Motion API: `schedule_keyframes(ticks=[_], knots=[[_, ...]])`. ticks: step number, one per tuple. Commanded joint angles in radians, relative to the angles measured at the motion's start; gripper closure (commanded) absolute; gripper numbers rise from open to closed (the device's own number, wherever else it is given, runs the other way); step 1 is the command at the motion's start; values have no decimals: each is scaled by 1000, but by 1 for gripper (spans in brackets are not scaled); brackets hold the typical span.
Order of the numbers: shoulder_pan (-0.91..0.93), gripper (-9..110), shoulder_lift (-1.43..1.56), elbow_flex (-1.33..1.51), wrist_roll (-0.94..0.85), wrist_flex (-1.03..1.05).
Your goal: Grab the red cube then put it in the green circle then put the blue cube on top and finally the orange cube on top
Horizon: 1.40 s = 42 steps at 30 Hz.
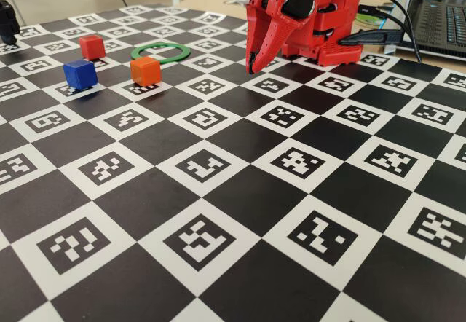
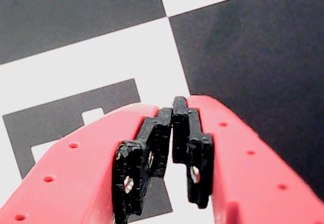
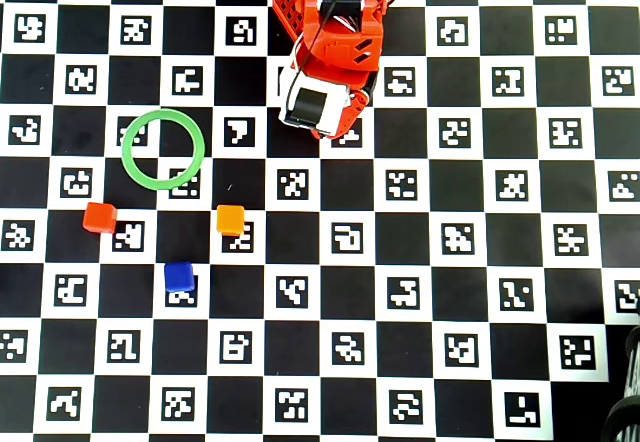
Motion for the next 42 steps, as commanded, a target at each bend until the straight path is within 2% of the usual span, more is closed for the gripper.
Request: schedule_keyframes(ticks=[1,39,42], knots=[[-14,107,51,41,-6,80],[-35,107,51,41,9,80],[-12,107,41,41,-110,52]])
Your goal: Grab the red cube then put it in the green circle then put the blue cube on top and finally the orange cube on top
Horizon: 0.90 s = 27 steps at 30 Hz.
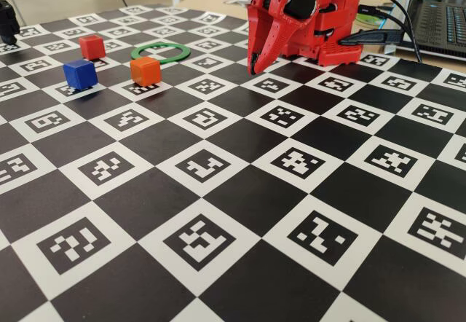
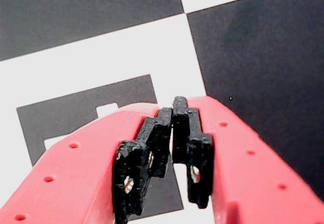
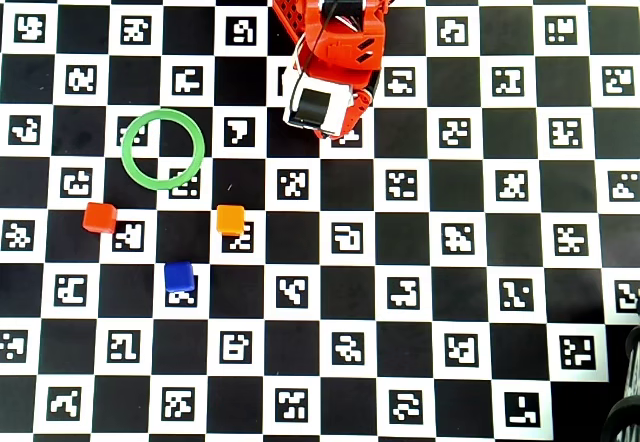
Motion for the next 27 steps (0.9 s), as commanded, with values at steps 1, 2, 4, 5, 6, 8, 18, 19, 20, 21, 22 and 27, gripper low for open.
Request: schedule_keyframes(ticks=[1,2,4,5,6,8,18,19,20,21,22,27], knots=[[18,107,21,25,-91,25],[18,107,-6,-11,-31,6],[14,107,-92,-95,11,-31],[11,107,-149,-150,31,-41],[8,107,-212,-215,75,-51],[8,107,-382,-394,204,-34],[232,107,-1100,-1284,436,396],[275,106,-1149,-1341,451,410],[319,106,-1189,-1384,462,411],[364,105,-1232,-1428,469,411],[405,104,-1273,-1473,476,405],[624,88,-1503,-1721,584,390]])
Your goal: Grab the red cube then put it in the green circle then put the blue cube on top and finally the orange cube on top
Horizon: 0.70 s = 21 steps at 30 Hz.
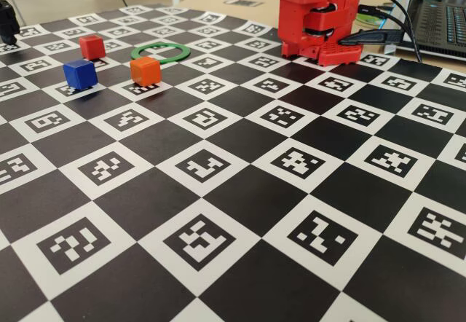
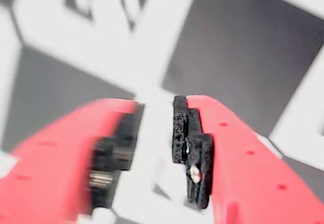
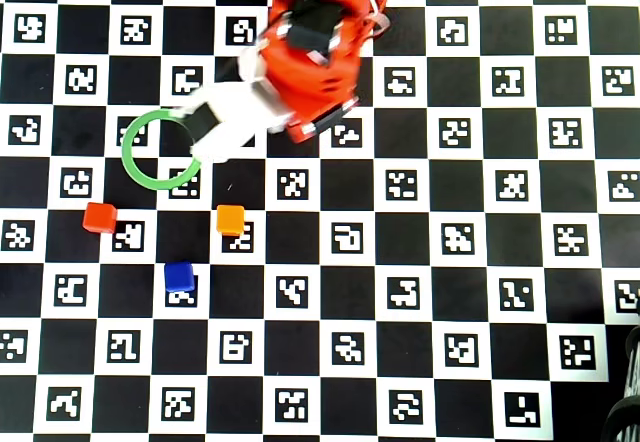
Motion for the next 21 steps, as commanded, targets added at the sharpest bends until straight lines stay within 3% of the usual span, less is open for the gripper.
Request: schedule_keyframes(ticks=[1,11,21], knots=[[166,86,-114,-245,21,15],[345,68,-526,-647,-101,101],[393,62,-856,-937,-133,61]])
